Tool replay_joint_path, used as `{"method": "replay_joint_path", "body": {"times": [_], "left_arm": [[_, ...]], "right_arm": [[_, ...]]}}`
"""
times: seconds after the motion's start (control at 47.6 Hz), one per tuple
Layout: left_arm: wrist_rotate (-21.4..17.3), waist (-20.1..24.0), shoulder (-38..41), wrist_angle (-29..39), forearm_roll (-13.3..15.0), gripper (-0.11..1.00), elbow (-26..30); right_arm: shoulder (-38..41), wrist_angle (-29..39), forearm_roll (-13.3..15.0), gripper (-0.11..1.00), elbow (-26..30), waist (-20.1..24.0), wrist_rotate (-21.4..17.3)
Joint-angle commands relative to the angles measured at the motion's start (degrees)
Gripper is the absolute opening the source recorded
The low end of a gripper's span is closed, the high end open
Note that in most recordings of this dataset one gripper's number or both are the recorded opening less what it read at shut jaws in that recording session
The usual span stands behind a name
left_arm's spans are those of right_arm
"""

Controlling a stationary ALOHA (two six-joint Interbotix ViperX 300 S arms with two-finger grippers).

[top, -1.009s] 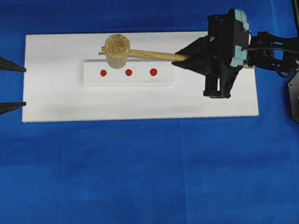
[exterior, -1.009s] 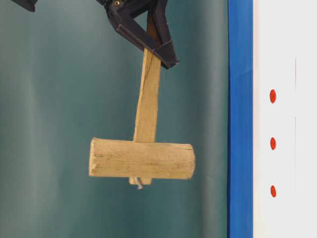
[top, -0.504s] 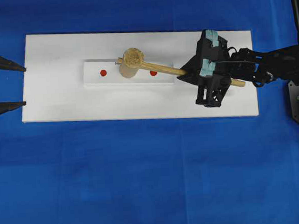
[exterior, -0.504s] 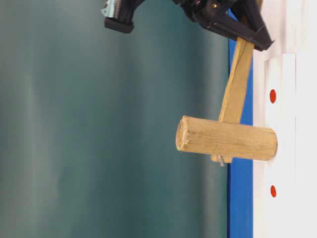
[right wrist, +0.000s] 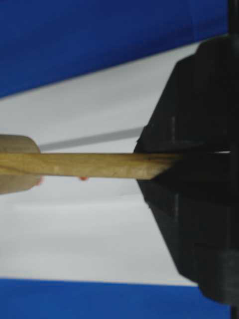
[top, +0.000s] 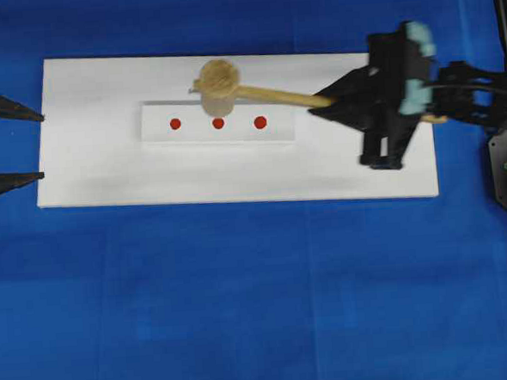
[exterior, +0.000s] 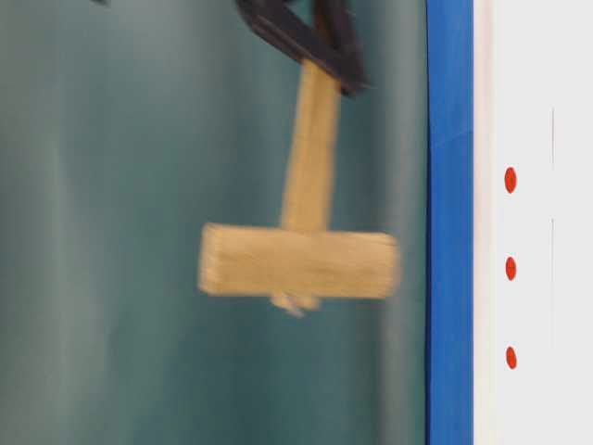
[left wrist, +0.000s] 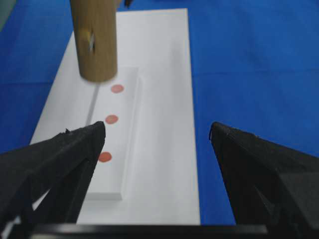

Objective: Hit the mark with a hammer.

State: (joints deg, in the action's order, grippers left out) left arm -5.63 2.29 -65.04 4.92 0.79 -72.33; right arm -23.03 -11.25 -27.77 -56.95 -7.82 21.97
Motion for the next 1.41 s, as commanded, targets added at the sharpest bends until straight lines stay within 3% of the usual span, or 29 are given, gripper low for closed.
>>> {"method": "replay_joint_path", "body": {"times": [0.0,0.252,0.651,0.841,0.988,1.198,1.387], "left_arm": [[0.09,0.09,0.70,-0.53,-0.09,0.84,0.53],[0.00,0.09,0.70,-0.53,0.00,0.84,0.53],[-0.09,0.09,0.62,-0.53,-0.09,0.84,0.62],[0.00,0.09,0.70,-0.70,-0.09,0.84,0.53],[0.00,0.09,0.62,-1.32,0.00,0.84,0.53],[0.00,0.09,0.70,-1.32,-0.09,0.84,0.53],[-0.44,0.09,0.70,-1.32,-0.09,0.84,0.53]], "right_arm": [[-3.78,-0.09,0.09,0.01,-0.70,0.09,0.09],[-8.17,2.11,0.00,0.01,-2.99,-1.14,0.18],[-7.82,4.66,0.09,0.01,-3.96,-2.02,0.26],[2.11,4.39,-2.11,0.01,-8.61,-3.08,-0.62],[7.65,5.10,-4.22,0.01,-8.26,-3.08,-1.14],[3.60,5.10,-3.78,0.01,-7.38,-3.08,-0.53],[-5.10,4.66,-2.90,0.01,-6.86,-3.08,-0.53]]}}
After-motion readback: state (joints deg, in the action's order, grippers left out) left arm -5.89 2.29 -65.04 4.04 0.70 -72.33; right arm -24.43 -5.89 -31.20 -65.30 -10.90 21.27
